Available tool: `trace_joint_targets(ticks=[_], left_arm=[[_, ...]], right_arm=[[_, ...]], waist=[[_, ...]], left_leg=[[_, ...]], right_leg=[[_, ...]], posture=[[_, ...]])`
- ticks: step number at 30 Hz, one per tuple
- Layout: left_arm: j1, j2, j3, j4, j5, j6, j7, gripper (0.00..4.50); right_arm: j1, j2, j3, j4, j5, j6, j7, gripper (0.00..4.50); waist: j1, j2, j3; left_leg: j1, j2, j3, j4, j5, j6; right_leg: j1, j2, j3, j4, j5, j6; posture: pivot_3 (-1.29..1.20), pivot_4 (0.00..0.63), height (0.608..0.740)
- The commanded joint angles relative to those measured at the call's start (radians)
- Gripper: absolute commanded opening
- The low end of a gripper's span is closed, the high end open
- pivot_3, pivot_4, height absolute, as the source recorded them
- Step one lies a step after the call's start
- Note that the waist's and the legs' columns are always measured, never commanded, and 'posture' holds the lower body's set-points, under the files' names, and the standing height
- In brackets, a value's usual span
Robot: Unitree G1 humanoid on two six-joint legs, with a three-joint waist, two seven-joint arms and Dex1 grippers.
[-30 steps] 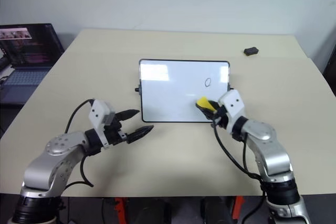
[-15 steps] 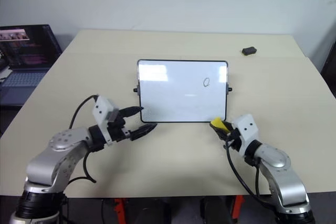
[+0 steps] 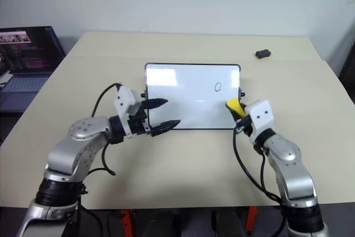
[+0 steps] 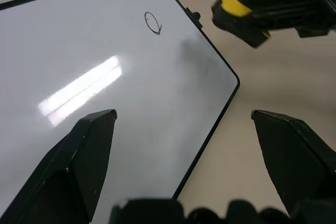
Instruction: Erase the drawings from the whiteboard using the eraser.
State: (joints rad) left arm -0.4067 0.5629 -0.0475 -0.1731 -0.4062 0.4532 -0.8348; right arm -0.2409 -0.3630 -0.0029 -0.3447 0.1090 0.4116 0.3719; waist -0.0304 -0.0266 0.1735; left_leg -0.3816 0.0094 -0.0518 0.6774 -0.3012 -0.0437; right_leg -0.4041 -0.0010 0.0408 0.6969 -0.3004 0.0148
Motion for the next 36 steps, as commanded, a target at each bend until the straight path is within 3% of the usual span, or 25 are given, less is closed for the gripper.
trace_joint_targets(ticks=[1, 10, 19, 24, 32, 36], left_arm=[[-0.052, -0.023, -0.012, 0.010, 0.019, -0.038, -0.001, 4.50], [-0.046, -0.023, -0.009, 0.005, 0.020, -0.037, -0.008, 4.50], [-0.026, -0.021, 0.004, -0.017, 0.012, -0.026, 0.008, 4.50], [-0.021, -0.018, 0.007, -0.021, 0.010, -0.024, 0.009, 4.50], [-0.018, -0.017, 0.005, -0.019, 0.008, -0.023, 0.008, 4.50], [-0.014, -0.021, 0.001, -0.024, 0.005, -0.020, 0.008, 4.50]], right_arm=[[-0.145, 0.019, 0.016, 0.130, -0.046, -0.078, -0.034, 0.98], [-0.398, 0.082, 0.070, 0.534, -0.134, -0.261, -0.077, 0.98], [-0.281, 0.080, 0.166, 0.571, -0.170, -0.257, 0.024, 0.98], [-0.266, 0.045, 0.229, 0.567, -0.236, -0.274, 0.059, 0.98], [-0.387, 0.102, 0.062, 0.580, -0.136, -0.419, -0.051, 0.98], [-0.415, 0.099, 0.048, 0.651, -0.151, -0.427, -0.069, 0.98]], waist=[[-0.003, 0.000, 0.000], [-0.002, 0.000, 0.000], [-0.006, -0.001, -0.002], [-0.011, -0.001, -0.002], [-0.017, 0.000, 0.000], [-0.016, 0.001, 0.001]], left_leg=[[0.000, 0.000, 0.000, 0.000, 0.000, 0.000], [-0.001, 0.001, 0.001, -0.001, 0.000, 0.000], [0.003, 0.001, 0.001, 0.000, 0.000, 0.000], [0.021, 0.001, 0.001, -0.001, 0.000, 0.001], [0.019, 0.001, 0.001, -0.001, 0.000, 0.001], [0.015, 0.001, 0.000, -0.002, 0.000, 0.001]], right_leg=[[0.000, 0.000, 0.000, 0.000, 0.000, 0.000], [-0.001, 0.000, 0.001, -0.001, 0.000, 0.000], [0.002, 0.000, 0.001, 0.002, 0.000, 0.000], [0.021, 0.000, 0.001, -0.001, 0.000, 0.000], [0.018, 0.001, 0.002, 0.000, 0.001, 0.000], [0.016, 0.001, 0.001, -0.002, 0.001, 0.001]], posture=[[0.00, 0.150, 0.740], [0.00, 0.150, 0.740], [0.00, 0.150, 0.740], [0.00, 0.150, 0.740], [0.00, 0.150, 0.740], [0.00, 0.150, 0.740]])
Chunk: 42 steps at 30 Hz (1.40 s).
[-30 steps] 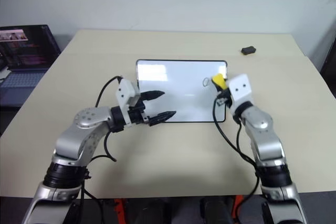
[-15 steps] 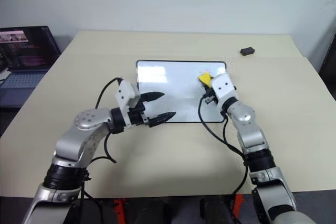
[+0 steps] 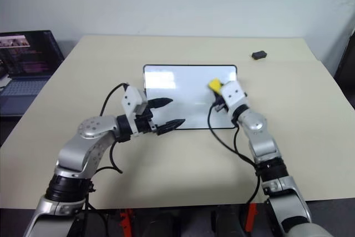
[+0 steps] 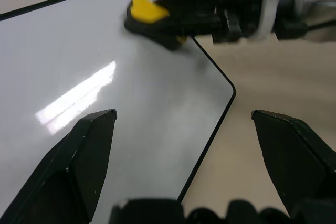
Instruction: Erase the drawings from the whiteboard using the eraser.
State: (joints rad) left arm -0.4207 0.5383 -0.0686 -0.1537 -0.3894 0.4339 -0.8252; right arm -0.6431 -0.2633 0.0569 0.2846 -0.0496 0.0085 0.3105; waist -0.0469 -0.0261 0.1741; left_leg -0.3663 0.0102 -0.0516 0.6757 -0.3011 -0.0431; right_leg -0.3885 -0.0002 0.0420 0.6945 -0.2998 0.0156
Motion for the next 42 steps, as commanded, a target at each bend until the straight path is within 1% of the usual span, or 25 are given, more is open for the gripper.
trace_joint_targets(ticks=[1, 5, 10, 13, 16, 19, 21, 23, 27, 31, 34, 38, 42], left_arm=[[0.000, 0.003, 0.022, -0.043, -0.012, -0.001, -0.001, 4.50], [0.000, 0.003, 0.021, -0.044, -0.013, 0.000, -0.001, 4.50], [0.005, 0.005, 0.022, -0.048, -0.015, 0.003, 0.000, 4.50], [0.004, 0.003, 0.022, -0.046, -0.014, 0.004, 0.002, 4.50], [0.004, 0.002, 0.023, -0.044, -0.016, 0.005, 0.002, 4.50], [0.009, 0.003, 0.023, -0.042, -0.016, 0.001, -0.003, 4.50], [0.013, 0.003, 0.023, -0.043, -0.017, 0.000, -0.006, 4.50], [0.022, 0.004, 0.028, -0.054, -0.031, 0.003, -0.016, 4.50], [0.036, 0.007, 0.035, -0.071, -0.047, 0.007, -0.030, 4.50], [0.062, 0.022, 0.040, -0.112, -0.088, 0.015, -0.074, 4.50], [0.060, 0.024, 0.026, -0.140, -0.126, 0.038, -0.107, 4.50], [0.022, 0.032, -0.032, -0.138, -0.122, 0.050, -0.173, 4.50], [-0.026, 0.047, -0.109, -0.107, -0.093, 0.038, -0.265, 4.50]], right_arm=[[-0.012, 0.000, -0.007, 0.032, 0.002, -0.024, -0.003, 0.98], [0.021, 0.020, 0.043, 0.025, 0.009, -0.004, 0.062, 0.98], [0.099, 0.025, 0.160, -0.059, -0.020, 0.025, 0.183, 0.98], [0.115, 0.028, 0.189, -0.082, -0.033, 0.050, 0.194, 0.98], [0.085, 0.040, 0.140, -0.095, -0.011, 0.055, 0.150, 0.98], [0.068, 0.047, 0.078, -0.154, 0.048, 0.095, 0.138, 0.98], [0.077, 0.048, 0.045, -0.223, 0.090, 0.139, 0.141, 0.98], [0.114, 0.039, -0.008, -0.343, 0.151, 0.212, 0.139, 0.98], [0.176, 0.012, -0.079, -0.517, 0.230, 0.329, 0.134, 0.98], [0.315, -0.036, -0.166, -0.722, 0.288, 0.472, 0.098, 0.98], [0.467, -0.041, -0.239, -0.842, 0.324, 0.597, 0.041, 0.98], [0.606, -0.043, -0.262, -0.918, 0.311, 0.712, -0.030, 0.98], [0.653, -0.034, -0.260, -0.936, 0.278, 0.797, -0.115, 0.98]], waist=[[0.000, 0.000, 0.000], [-0.004, 0.000, 0.000], [-0.008, 0.000, -0.001], [-0.009, 0.000, -0.001], [-0.007, -0.001, -0.001], [-0.004, 0.000, 0.000], [-0.001, 0.000, 0.000], [0.004, 0.000, 0.000], [0.013, 0.000, 0.000], [0.020, 0.000, 0.000], [0.027, 0.000, 0.000], [0.023, 0.000, -0.001], [0.013, 0.001, -0.001]], left_leg=[[0.000, 0.000, 0.000, -0.001, 0.000, 0.000], [0.000, 0.001, 0.001, -0.007, 0.000, 0.000], [0.002, 0.001, 0.001, -0.010, 0.000, 0.000], [0.002, 0.001, 0.001, -0.010, 0.000, 0.000], [0.002, 0.000, 0.001, -0.009, 0.000, 0.000], [0.002, 0.000, 0.001, -0.009, 0.000, 0.000], [0.002, 0.000, 0.000, -0.009, 0.000, 0.000], [0.000, 0.000, 0.000, -0.010, 0.000, 0.000], [-0.003, 0.001, -0.001, -0.013, 0.000, -0.001], [-0.011, 0.000, -0.001, -0.012, 0.000, -0.001], [-0.017, 0.000, -0.002, -0.011, 0.000, -0.001], [-0.016, 0.000, -0.001, -0.011, 0.000, 0.000], [-0.015, -0.001, 0.001, -0.010, 0.000, 0.000]], right_leg=[[0.000, 0.000, 0.000, -0.002, 0.000, 0.000], [0.000, -0.001, 0.001, -0.008, 0.000, 0.000], [0.000, -0.001, 0.000, -0.008, 0.000, 0.000], [0.000, -0.001, 0.001, -0.007, 0.000, 0.000], [0.001, -0.001, 0.000, -0.006, 0.000, 0.000], [0.001, -0.001, 0.000, -0.006, 0.000, 0.000], [0.000, -0.001, 0.000, -0.006, 0.000, 0.000], [0.000, -0.001, -0.001, -0.008, 0.000, 0.000], [-0.002, -0.001, -0.002, -0.014, 0.000, 0.000], [-0.008, -0.002, -0.002, -0.015, 0.000, 0.000], [-0.014, -0.003, -0.002, -0.014, 0.000, 0.000], [-0.015, -0.002, -0.001, -0.012, 0.000, 0.000], [-0.014, -0.002, 0.000, -0.010, 0.000, 0.000]], posture=[[0.00, 0.150, 0.740], [0.00, 0.150, 0.740], [0.00, 0.150, 0.740], [0.00, 0.150, 0.740], [0.00, 0.150, 0.740], [0.00, 0.150, 0.740], [0.00, 0.150, 0.740], [0.00, 0.150, 0.740], [0.00, 0.150, 0.740], [0.00, 0.150, 0.740], [0.00, 0.150, 0.740], [0.00, 0.150, 0.740], [0.00, 0.150, 0.740]])
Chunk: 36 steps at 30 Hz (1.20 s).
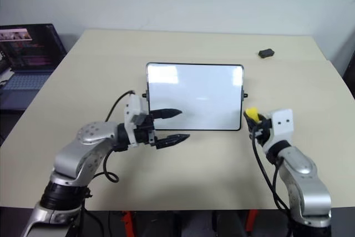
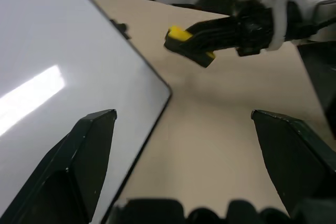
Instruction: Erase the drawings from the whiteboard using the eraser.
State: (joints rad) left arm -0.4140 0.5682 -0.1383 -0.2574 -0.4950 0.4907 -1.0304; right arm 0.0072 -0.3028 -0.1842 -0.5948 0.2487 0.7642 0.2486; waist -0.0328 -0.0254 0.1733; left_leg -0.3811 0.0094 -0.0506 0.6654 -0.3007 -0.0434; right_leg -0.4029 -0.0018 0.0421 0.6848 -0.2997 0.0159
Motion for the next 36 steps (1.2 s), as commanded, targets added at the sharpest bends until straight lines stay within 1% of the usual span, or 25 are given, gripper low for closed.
trace_joint_targets(ticks=[1, 7, 12, 21, 22, 23, 24, 28, 29, 30, 31, 33, 35, 36], left_arm=[[-0.045, 0.017, -0.056, 0.009, 0.023, -0.025, -0.077, 4.50], [-0.110, 0.022, -0.148, 0.080, 0.104, -0.088, -0.172, 4.50], [-0.149, 0.002, -0.196, 0.124, 0.176, -0.162, -0.192, 4.50], [-0.142, -0.025, -0.195, 0.116, 0.188, -0.161, -0.177, 4.50], [-0.140, -0.025, -0.193, 0.116, 0.190, -0.161, -0.174, 4.50], [-0.137, -0.024, -0.191, 0.115, 0.190, -0.160, -0.171, 4.50], [-0.134, -0.022, -0.188, 0.112, 0.190, -0.158, -0.168, 4.50], [-0.120, -0.017, -0.180, 0.101, 0.187, -0.151, -0.159, 4.50], [-0.116, -0.016, -0.177, 0.098, 0.186, -0.150, -0.154, 4.50], [-0.112, -0.014, -0.172, 0.096, 0.184, -0.148, -0.147, 4.50], [-0.107, -0.012, -0.164, 0.093, 0.182, -0.146, -0.139, 4.50], [-0.095, -0.015, -0.135, 0.094, 0.181, -0.149, -0.105, 4.50], [-0.075, -0.022, -0.081, 0.091, 0.170, -0.140, -0.047, 4.50], [-0.049, -0.033, -0.028, 0.077, 0.149, -0.119, 0.008, 4.50]], right_arm=[[0.003, 0.012, -0.018, -0.058, -0.024, 0.053, -0.073, 0.98], [-0.004, 0.022, -0.028, -0.051, -0.049, 0.119, -0.145, 0.98], [-0.021, 0.011, -0.027, -0.041, -0.032, 0.148, -0.140, 0.98], [-0.068, 0.005, -0.012, 0.021, -0.028, 0.172, -0.131, 0.98], [-0.071, 0.004, -0.012, 0.033, -0.030, 0.171, -0.130, 1.72], [-0.073, 0.003, -0.013, 0.041, -0.031, 0.169, -0.130, 1.90], [-0.074, 0.001, -0.013, 0.049, -0.032, 0.167, -0.127, 2.21], [-0.077, 0.004, -0.018, 0.066, -0.031, 0.154, -0.124, 3.61], [-0.079, 0.007, -0.020, 0.068, -0.030, 0.149, -0.124, 4.03], [-0.082, 0.010, -0.022, 0.070, -0.030, 0.139, -0.124, 4.34], [-0.083, 0.013, -0.024, 0.067, -0.030, 0.125, -0.123, 4.46], [-0.088, 0.011, -0.029, 0.055, -0.036, 0.100, -0.128, 4.46], [-0.090, 0.022, -0.055, 0.026, -0.003, 0.083, -0.114, 4.46], [-0.083, 0.026, -0.069, 0.005, 0.010, 0.073, -0.108, 4.46]], waist=[[-0.001, 0.000, 0.000], [0.001, 0.000, 0.000], [0.002, 0.001, 0.000], [0.001, 0.001, 0.000], [0.002, 0.001, 0.000], [0.001, 0.001, 0.000], [0.001, 0.001, 0.000], [0.001, 0.001, 0.000], [0.001, 0.001, 0.000], [0.001, 0.001, 0.000], [0.001, 0.001, 0.000], [0.001, 0.001, 0.000], [0.001, 0.001, 0.000], [0.001, 0.001, 0.000]], left_leg=[[0.001, 0.000, 0.000, 0.000, 0.000, 0.000], [0.001, 0.000, 0.000, 0.000, 0.000, 0.000], [0.000, 0.000, 0.000, 0.000, 0.000, 0.000], [0.000, 0.000, 0.000, 0.000, 0.000, 0.000], [0.000, 0.000, 0.000, 0.001, 0.000, 0.000], [0.000, 0.000, 0.000, 0.001, 0.000, 0.000], [0.000, 0.000, 0.000, 0.001, 0.000, 0.000], [0.000, 0.000, 0.000, 0.001, 0.000, 0.000], [0.000, 0.000, 0.000, 0.001, 0.000, 0.000], [0.000, 0.000, 0.000, 0.001, 0.000, 0.000], [0.000, 0.000, 0.000, 0.001, 0.000, 0.000], [0.000, 0.000, 0.000, 0.001, 0.000, 0.000], [0.000, 0.000, 0.000, 0.001, 0.000, 0.000], [0.000, 0.000, 0.000, 0.002, 0.000, 0.000]], right_leg=[[0.000, 0.000, 0.000, 0.001, 0.000, 0.000], [0.000, 0.002, 0.000, 0.001, 0.000, 0.000], [0.000, 0.002, 0.001, 0.000, 0.000, 0.000], [0.000, 0.002, 0.000, 0.000, 0.000, 0.000], [0.000, 0.002, 0.000, 0.000, 0.000, 0.000], [0.000, 0.002, 0.000, 0.000, 0.000, 0.000], [0.000, 0.002, 0.000, 0.000, 0.000, 0.000], [0.000, 0.002, 0.000, 0.001, 0.000, 0.000], [0.000, 0.002, 0.000, 0.001, 0.000, 0.000], [0.000, 0.002, 0.000, 0.001, 0.000, 0.000], [0.000, 0.002, 0.000, 0.001, 0.000, 0.000], [0.000, 0.002, 0.001, 0.001, 0.000, 0.000], [-0.001, 0.002, 0.001, 0.002, 0.000, 0.000], [-0.001, 0.002, 0.000, 0.002, 0.000, 0.000]], posture=[[0.00, 0.150, 0.740], [0.00, 0.150, 0.740], [0.00, 0.150, 0.740], [0.00, 0.150, 0.740], [0.00, 0.150, 0.740], [0.00, 0.150, 0.740], [0.00, 0.150, 0.740], [0.00, 0.150, 0.740], [0.00, 0.150, 0.740], [0.00, 0.150, 0.740], [0.00, 0.150, 0.740], [0.00, 0.150, 0.740], [0.00, 0.150, 0.740], [0.00, 0.150, 0.740]])
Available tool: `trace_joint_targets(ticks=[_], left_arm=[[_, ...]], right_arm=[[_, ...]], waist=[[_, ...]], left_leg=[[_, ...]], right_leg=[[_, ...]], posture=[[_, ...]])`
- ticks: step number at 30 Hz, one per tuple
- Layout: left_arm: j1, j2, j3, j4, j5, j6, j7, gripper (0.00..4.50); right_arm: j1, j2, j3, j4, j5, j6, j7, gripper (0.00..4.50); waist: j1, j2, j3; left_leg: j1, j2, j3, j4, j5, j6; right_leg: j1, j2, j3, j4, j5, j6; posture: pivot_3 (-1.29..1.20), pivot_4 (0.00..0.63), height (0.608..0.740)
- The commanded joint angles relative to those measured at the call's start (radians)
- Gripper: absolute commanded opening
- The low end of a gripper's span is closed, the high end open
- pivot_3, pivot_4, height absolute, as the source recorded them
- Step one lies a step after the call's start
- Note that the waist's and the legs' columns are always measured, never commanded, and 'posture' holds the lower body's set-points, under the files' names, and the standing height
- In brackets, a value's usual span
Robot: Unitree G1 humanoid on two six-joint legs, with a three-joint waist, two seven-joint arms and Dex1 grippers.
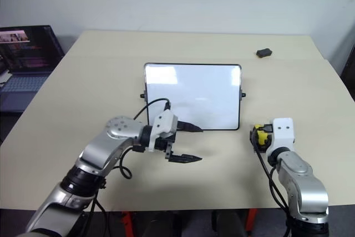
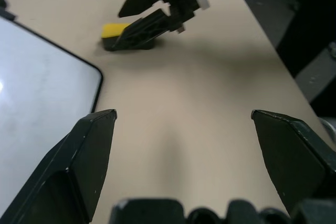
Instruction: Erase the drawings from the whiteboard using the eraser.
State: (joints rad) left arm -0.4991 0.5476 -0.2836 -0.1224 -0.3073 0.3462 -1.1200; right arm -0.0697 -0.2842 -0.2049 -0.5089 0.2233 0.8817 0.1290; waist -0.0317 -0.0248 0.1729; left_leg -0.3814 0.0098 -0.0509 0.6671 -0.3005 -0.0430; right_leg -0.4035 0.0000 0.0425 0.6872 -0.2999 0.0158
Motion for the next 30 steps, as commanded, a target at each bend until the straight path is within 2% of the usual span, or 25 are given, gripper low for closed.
trace_joint_targets(ticks=[1, 6, 11, 16, 18, 20, 27, 30], left_arm=[[0.065, -0.022, 0.164, -0.077, -0.065, 0.054, 0.144, 4.50], [0.252, -0.048, 0.326, -0.240, -0.132, 0.163, 0.330, 4.50], [0.482, -0.168, 0.456, -0.434, -0.122, 0.196, 0.598, 4.50], [0.587, -0.268, 0.481, -0.455, -0.037, 0.100, 0.757, 4.50], [0.582, -0.302, 0.448, -0.437, 0.014, 0.061, 0.813, 4.50], [0.608, -0.322, 0.481, -0.414, 0.033, 0.007, 0.842, 4.50], [0.675, -0.391, 0.435, -0.395, 0.126, -0.080, 0.939, 4.50], [0.728, -0.411, 0.426, -0.415, 0.132, -0.092, 0.955, 4.50]], right_arm=[[0.005, 0.010, -0.056, -0.099, 0.044, -0.060, 0.021, 4.46], [0.074, 0.024, -0.043, -0.127, 0.016, -0.281, 0.048, 4.46], [0.201, 0.059, -0.060, -0.060, 0.039, -0.575, 0.141, 4.46], [0.334, 0.075, -0.088, 0.056, 0.041, -0.811, 0.219, 4.46], [0.345, 0.060, -0.117, 0.129, 0.044, -0.872, 0.236, 4.46], [0.405, 0.088, -0.085, 0.136, -0.010, -0.932, 0.209, 4.46], [0.456, 0.048, -0.037, 0.136, 0.003, -0.955, 0.275, 4.46], [0.414, 0.019, -0.040, 0.143, 0.026, -0.912, 0.283, 4.46]], waist=[[-0.002, 0.000, 0.000], [0.000, 0.000, 0.000], [0.003, 0.000, -0.001], [0.009, 0.000, -0.004], [0.008, 0.000, -0.004], [0.007, 0.001, -0.004], [0.000, 0.002, -0.006], [0.000, 0.002, -0.006]], left_leg=[[0.000, 0.000, 0.000, 0.000, 0.000, 0.000], [0.000, 0.001, 0.000, 0.000, 0.000, 0.000], [0.000, 0.000, 0.000, 0.001, 0.000, 0.000], [0.004, 0.000, -0.001, 0.002, 0.000, 0.000], [0.014, 0.000, -0.001, 0.001, 0.000, 0.000], [0.024, 0.000, 0.000, -0.002, 0.000, 0.000], [0.029, 0.000, 0.002, -0.004, 0.000, 0.000], [0.030, 0.000, 0.001, -0.004, -0.001, 0.000]], right_leg=[[0.000, 0.000, 0.000, 0.000, 0.000, 0.000], [-0.001, 0.000, 0.000, 0.001, 0.000, 0.000], [0.000, -0.002, 0.000, 0.001, 0.000, 0.000], [0.005, -0.002, -0.001, 0.001, 0.000, 0.000], [0.015, -0.002, -0.001, -0.001, 0.000, 0.000], [0.026, -0.002, 0.000, -0.006, 0.000, 0.001], [0.030, -0.001, 0.002, -0.006, -0.002, 0.001], [0.030, -0.001, 0.002, -0.007, -0.002, 0.001]], posture=[[0.00, 0.150, 0.740], [0.00, 0.150, 0.740], [0.00, 0.150, 0.740], [0.00, 0.150, 0.740], [0.00, 0.150, 0.740], [0.00, 0.150, 0.740], [0.00, 0.150, 0.740], [0.00, 0.150, 0.740]])
